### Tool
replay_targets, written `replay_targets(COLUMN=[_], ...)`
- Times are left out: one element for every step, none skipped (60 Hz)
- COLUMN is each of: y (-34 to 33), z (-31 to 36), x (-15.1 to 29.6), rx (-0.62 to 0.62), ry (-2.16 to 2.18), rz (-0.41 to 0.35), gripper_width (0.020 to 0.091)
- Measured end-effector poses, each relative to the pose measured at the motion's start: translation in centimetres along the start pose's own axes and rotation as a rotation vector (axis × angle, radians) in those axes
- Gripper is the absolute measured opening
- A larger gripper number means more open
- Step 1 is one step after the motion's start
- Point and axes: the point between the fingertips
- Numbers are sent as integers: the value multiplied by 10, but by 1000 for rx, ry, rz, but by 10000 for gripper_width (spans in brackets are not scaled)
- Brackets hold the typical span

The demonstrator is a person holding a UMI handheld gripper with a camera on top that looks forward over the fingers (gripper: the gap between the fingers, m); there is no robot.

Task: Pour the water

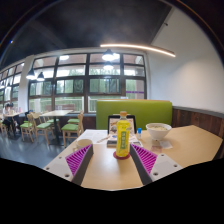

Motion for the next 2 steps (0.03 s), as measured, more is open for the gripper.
replay_targets(y=[-6,-12], z=[2,3], x=[0,0], rx=[2,5], ry=[2,3], rz=[-2,-3], gripper_width=[826,828])
Point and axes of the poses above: the point between the fingertips, and its own axes, seen from behind it with the camera up: z to the left, x up, y forward, the way the camera looks, and after that the axes turned 4 degrees about -y, right-handed
